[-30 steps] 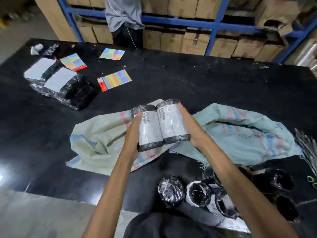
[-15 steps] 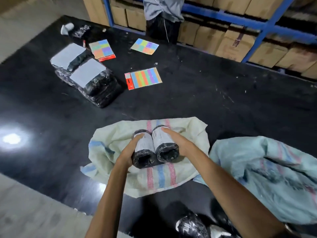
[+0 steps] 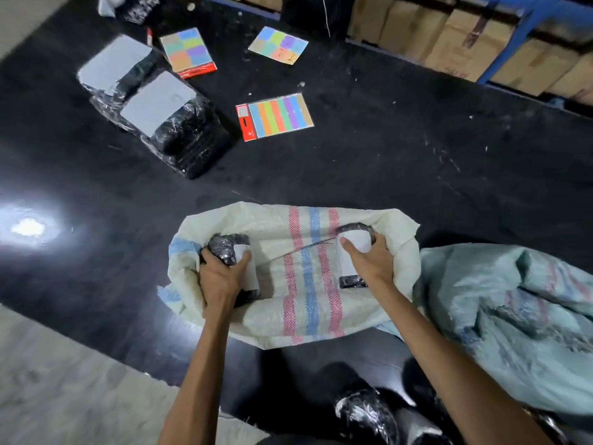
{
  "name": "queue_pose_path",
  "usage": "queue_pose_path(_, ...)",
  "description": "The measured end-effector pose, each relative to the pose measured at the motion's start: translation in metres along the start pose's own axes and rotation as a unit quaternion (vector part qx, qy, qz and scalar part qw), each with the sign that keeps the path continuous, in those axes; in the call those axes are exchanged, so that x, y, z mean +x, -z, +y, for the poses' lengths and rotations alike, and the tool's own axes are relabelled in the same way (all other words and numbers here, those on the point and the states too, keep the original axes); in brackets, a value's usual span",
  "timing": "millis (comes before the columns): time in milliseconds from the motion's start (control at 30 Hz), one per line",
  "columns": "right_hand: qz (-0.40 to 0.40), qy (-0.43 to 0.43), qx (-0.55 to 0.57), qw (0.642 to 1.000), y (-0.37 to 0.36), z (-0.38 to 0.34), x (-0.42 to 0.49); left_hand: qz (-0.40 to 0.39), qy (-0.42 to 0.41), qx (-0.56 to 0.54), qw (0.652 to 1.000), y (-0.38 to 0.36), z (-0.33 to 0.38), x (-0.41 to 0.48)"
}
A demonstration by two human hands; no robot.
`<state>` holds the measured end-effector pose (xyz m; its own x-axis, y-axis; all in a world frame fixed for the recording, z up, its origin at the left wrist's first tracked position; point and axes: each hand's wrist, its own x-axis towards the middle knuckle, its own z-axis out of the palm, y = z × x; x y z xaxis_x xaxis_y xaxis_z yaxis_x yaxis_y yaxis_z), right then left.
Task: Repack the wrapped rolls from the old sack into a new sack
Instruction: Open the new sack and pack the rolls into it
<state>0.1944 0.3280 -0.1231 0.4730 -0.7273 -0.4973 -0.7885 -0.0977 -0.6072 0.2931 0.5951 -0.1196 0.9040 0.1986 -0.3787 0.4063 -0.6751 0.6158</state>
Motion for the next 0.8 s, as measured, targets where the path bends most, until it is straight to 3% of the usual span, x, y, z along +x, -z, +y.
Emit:
queue_pose_path(133,0.026,0.012,-0.047,0.999,-0.002,0.003,-0.005,0.014,0.002,0.011,1.0,0.003,0.001,-0.001)
queue_pose_path(267,0.086,0.043,-0.045,0.994,-0.01,0.0,-0.019,0.054,-0.05,0.128,0.989,-0.004,0.006,-0.014)
queue_pose_path(400,0.069,-0.019,0.035,0.997,-0.012,0.002,-0.019,-0.056,-0.115,0.252,0.959,-0.018,0.001,-0.023)
queue_pose_path(500,-0.018,-0.033,0.041,0.998,-0.012,0.01,-0.019,-0.208,-0.125,0.183,0.953,-0.03,0.003,-0.037)
queue_pose_path(633,-0.055,-0.04,0.077,0.995,-0.007,0.019,-0.016,-0.354,-0.015,0.103,0.929,-0.042,0.021,-0.051)
queue_pose_path(800,-0.052,-0.04,0.097,0.993,0.017,0.032,-0.012,-0.285,0.013,0.055,0.957,-0.028,0.009,-0.03)
